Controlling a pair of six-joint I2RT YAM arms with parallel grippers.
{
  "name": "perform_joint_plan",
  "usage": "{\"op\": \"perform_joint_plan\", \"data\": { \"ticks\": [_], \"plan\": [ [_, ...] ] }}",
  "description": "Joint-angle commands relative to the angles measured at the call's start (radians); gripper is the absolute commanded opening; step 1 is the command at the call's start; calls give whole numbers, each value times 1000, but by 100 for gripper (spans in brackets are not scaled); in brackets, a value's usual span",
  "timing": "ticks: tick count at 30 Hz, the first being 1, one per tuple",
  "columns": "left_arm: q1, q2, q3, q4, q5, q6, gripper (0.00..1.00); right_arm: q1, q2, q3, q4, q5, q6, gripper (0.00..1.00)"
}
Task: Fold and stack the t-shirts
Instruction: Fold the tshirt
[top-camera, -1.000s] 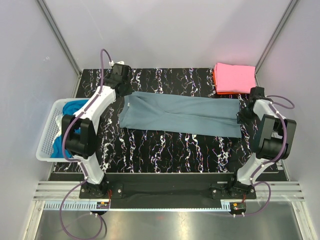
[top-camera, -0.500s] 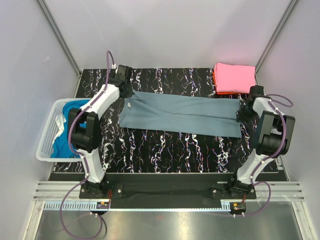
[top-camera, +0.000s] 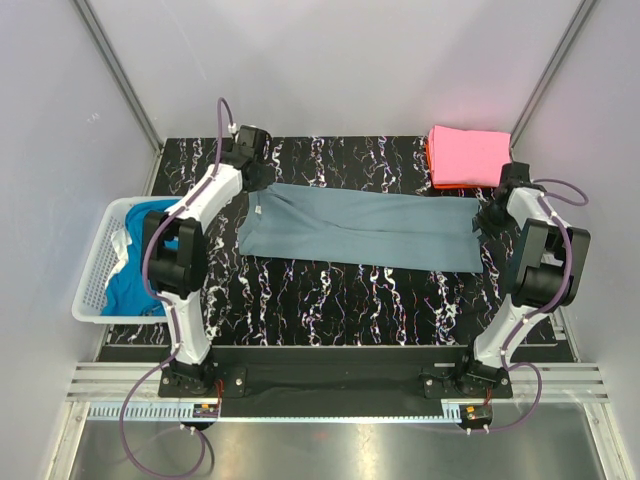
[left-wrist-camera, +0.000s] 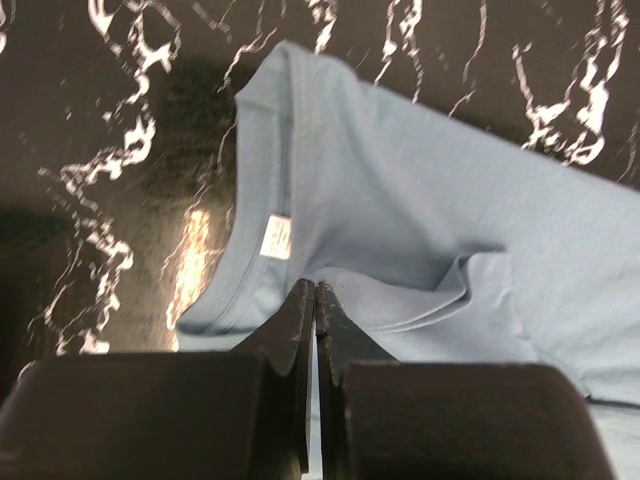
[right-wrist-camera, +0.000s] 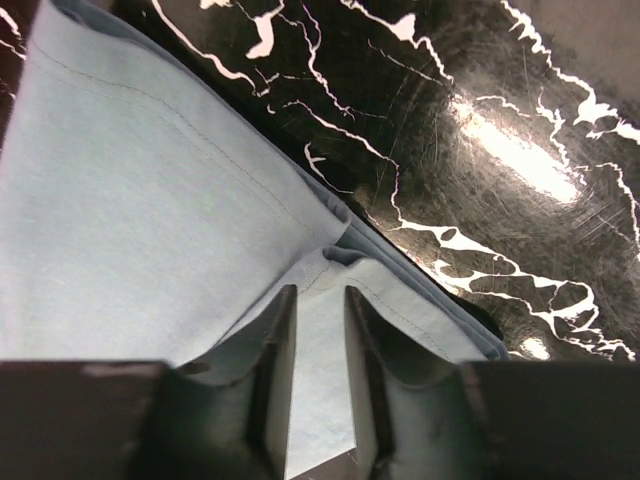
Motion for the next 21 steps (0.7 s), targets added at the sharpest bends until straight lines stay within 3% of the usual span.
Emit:
{"op": "perform_joint_plan", "data": {
  "ticks": [1,13,21],
  "plan": [
    [7,19,83,25,19,7,0,4,-31,42,-53,31,-22,34],
    [10,71,149,28,19,43,0,6,-122,-59,-8,-72,-23,35],
    [33,138,242,111,143,123,0,52,-143,-44,6,-84,-32,35]
  ]
}}
